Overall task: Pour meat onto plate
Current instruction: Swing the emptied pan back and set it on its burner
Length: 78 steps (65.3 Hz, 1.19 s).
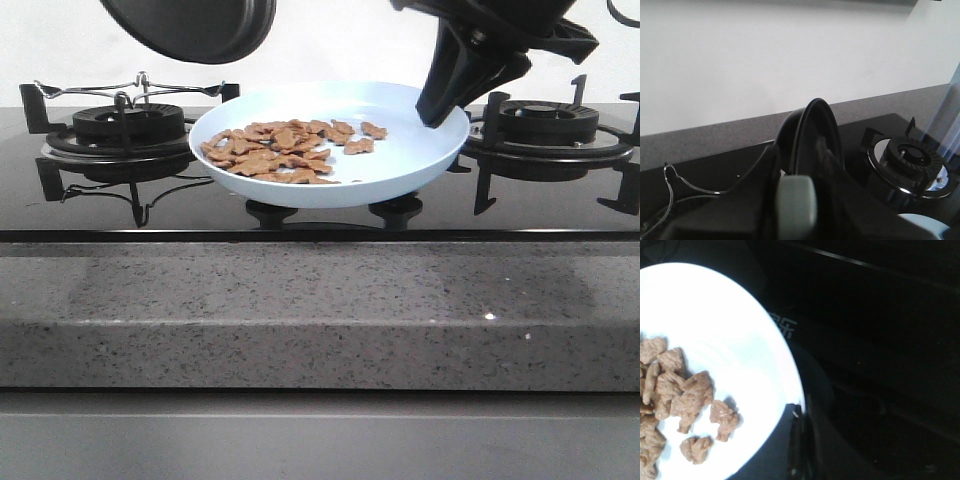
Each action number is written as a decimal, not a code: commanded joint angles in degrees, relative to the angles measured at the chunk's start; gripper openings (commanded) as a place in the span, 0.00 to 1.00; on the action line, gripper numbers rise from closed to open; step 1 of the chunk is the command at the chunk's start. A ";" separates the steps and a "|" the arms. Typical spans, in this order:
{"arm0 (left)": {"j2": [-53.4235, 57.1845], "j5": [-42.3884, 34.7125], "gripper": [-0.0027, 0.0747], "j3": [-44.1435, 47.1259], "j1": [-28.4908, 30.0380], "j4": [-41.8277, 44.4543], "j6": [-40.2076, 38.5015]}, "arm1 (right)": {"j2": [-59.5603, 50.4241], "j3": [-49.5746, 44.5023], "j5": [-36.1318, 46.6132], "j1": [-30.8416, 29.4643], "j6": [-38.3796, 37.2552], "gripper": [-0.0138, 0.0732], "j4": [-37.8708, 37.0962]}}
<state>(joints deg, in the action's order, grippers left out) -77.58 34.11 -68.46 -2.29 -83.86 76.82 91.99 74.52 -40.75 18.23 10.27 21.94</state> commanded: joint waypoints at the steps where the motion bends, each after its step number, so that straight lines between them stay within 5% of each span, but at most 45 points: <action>1: -1.42 5.90 0.01 -4.99 4.33 -0.37 -8.29 | -2.34 1.34 2.74 0.01 0.49 0.03 1.47; 15: -8.05 10.64 0.01 -8.24 11.70 -2.83 -16.98 | -2.34 1.34 2.69 0.01 0.49 0.03 1.47; 35: -16.43 17.31 0.01 -8.35 19.16 -19.45 -21.74 | -2.34 1.34 2.57 0.01 0.49 0.03 1.47; 78: -26.73 20.90 0.01 -8.13 20.13 -22.17 -29.52 | -2.34 1.34 2.57 0.01 0.49 0.03 1.47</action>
<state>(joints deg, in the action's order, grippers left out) -107.18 52.35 -74.69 17.85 -100.21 47.89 91.99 74.52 -40.75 18.23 10.27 21.94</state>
